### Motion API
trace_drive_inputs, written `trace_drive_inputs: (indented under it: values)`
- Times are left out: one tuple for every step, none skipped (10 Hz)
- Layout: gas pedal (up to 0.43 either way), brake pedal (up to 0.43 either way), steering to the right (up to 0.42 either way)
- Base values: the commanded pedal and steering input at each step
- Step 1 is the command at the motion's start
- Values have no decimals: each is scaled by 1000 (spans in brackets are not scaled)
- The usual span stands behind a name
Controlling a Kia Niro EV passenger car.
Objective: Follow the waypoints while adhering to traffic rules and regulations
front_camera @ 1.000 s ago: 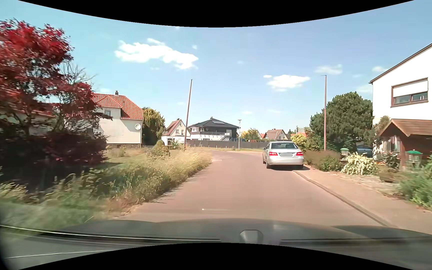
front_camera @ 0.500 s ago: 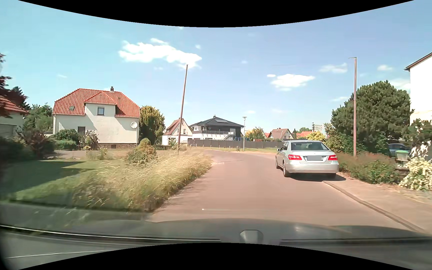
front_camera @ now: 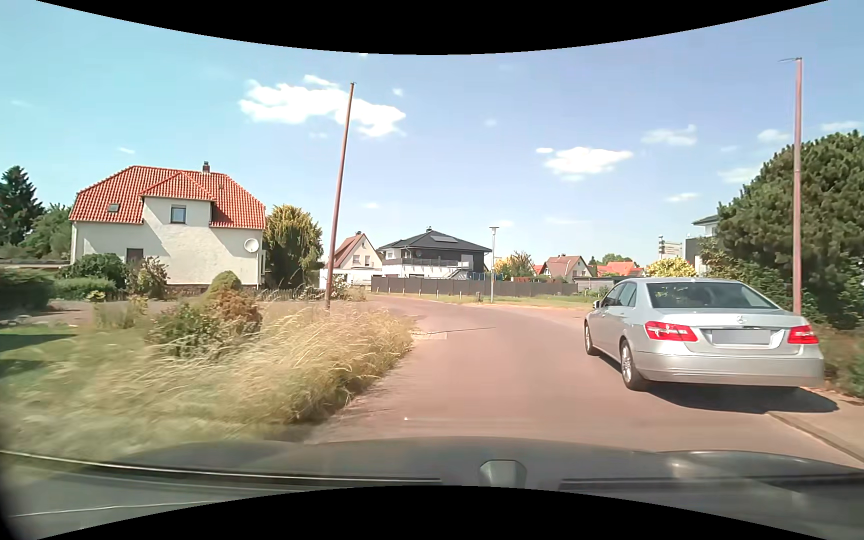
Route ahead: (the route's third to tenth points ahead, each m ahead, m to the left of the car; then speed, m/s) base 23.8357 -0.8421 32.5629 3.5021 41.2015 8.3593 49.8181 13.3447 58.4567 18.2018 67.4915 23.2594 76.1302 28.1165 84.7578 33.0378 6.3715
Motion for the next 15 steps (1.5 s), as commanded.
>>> trace_drive_inputs:
  values:
    - [87, 6, 21]
    - [87, 6, 25]
    - [98, 6, 28]
    - [110, 6, 28]
    - [118, 6, 29]
    - [118, 6, 28]
    - [110, 6, 26]
    - [0, 6, 26]
    - [0, 6, 25]
    - [0, 6, 25]
    - [0, 6, 24]
    - [0, 67, 24]
    - [0, 122, 22]
    - [0, 195, 22]
    - [0, 207, 20]
